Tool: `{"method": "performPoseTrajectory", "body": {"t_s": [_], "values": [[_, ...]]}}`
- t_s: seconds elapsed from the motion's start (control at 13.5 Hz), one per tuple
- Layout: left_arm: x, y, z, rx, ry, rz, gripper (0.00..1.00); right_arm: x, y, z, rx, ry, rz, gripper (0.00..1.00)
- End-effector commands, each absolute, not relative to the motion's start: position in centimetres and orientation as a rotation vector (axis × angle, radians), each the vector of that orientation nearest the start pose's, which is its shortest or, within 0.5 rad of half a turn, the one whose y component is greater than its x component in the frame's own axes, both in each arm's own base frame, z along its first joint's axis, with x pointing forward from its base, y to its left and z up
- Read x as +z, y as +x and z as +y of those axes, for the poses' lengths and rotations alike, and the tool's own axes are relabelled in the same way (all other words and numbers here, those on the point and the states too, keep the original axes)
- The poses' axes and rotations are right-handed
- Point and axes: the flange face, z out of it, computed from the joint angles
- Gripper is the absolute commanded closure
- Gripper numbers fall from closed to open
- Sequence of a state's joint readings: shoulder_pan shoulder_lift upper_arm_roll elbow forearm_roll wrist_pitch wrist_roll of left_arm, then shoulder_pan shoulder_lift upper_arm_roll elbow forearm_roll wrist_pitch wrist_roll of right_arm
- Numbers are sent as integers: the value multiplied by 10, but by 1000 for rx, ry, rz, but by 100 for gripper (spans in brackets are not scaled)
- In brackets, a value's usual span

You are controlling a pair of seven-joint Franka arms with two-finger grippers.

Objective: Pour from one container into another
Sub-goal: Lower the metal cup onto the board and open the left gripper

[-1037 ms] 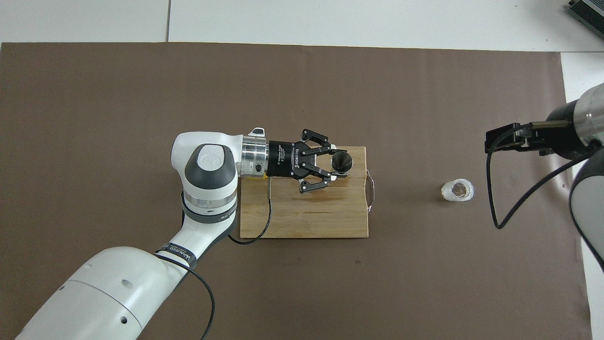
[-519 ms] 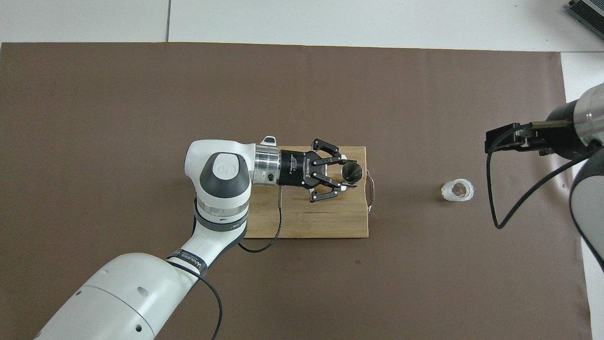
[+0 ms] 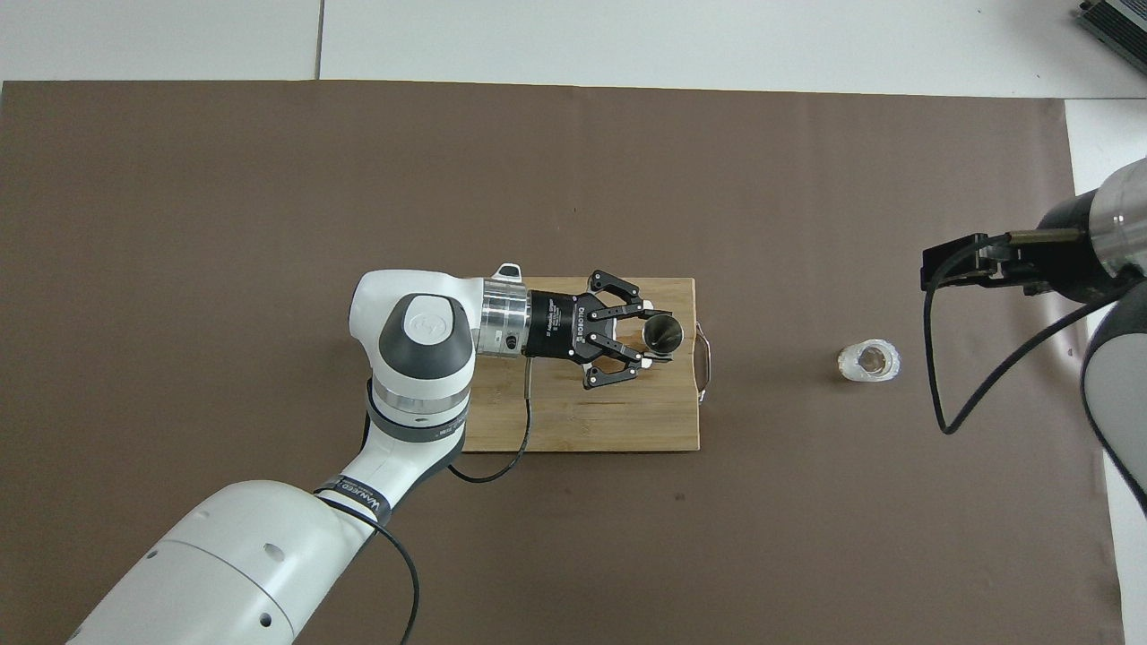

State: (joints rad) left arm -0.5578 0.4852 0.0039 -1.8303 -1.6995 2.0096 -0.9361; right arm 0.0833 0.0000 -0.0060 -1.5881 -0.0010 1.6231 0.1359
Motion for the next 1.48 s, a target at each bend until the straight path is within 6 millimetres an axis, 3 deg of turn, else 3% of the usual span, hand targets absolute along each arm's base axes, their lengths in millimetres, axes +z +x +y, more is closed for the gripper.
{"method": "performPoseTrajectory", "body": {"t_s": [0.0, 0.59, 0.81, 1.11, 1.19, 1.41], "values": [[289, 517, -382, -1251, 1457, 1376, 100, 623, 558, 44, -34, -3113, 89, 0], [285, 515, -387, -1247, 1438, 1389, 100, 623, 558, 43, -34, -3113, 92, 0], [285, 515, -386, -1230, 1451, 1373, 87, 623, 558, 44, -34, -3113, 89, 0], [285, 515, -386, -1228, 1456, 1367, 83, 623, 558, 42, -34, -3113, 94, 0], [285, 515, -386, -1227, 1456, 1368, 73, 623, 558, 44, -34, -3113, 89, 0], [285, 515, -386, -1212, 1467, 1352, 63, 623, 558, 43, -34, -3113, 92, 0]]}}
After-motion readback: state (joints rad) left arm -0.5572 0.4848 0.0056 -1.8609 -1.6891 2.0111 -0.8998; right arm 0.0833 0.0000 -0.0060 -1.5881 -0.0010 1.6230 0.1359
